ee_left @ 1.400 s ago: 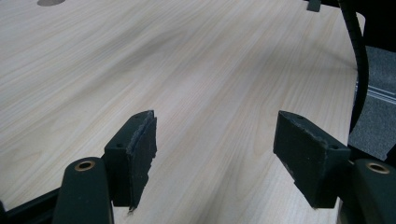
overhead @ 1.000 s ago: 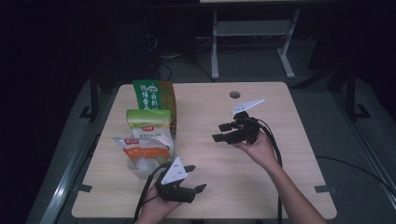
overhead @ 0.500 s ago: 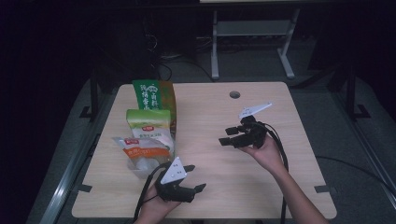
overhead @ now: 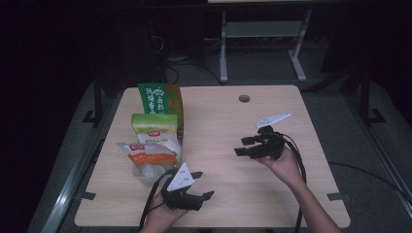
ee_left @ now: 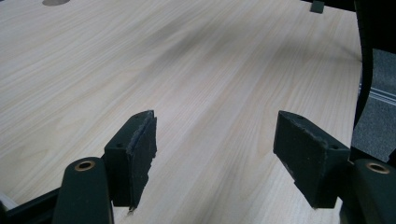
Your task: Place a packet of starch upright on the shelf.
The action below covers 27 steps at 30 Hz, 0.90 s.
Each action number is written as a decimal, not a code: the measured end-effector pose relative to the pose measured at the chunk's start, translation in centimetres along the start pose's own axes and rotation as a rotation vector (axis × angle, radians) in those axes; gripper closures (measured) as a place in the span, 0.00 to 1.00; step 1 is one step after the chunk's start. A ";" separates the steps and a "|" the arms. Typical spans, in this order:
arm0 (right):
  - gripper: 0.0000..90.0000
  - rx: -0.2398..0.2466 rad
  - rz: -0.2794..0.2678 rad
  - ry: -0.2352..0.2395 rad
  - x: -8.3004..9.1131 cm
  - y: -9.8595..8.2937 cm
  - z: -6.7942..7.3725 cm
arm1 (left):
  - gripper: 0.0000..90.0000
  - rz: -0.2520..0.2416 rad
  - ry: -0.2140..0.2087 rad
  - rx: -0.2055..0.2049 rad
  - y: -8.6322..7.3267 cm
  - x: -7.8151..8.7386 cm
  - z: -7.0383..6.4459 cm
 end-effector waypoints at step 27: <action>0.42 -0.019 0.013 -0.031 2.0 -4.1 0.4 | 0.33 0.002 0.001 0.009 -0.1 0.0 0.1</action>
Point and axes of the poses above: each handheld gripper's, and its own axes: x roughly backward along the jaws, y roughly out of its top, z roughly to its left, the point moved 6 cm from there along -x, roughly forward along the jaws, and after that the axes turned 1 degree about x, right-handed, at the moved point
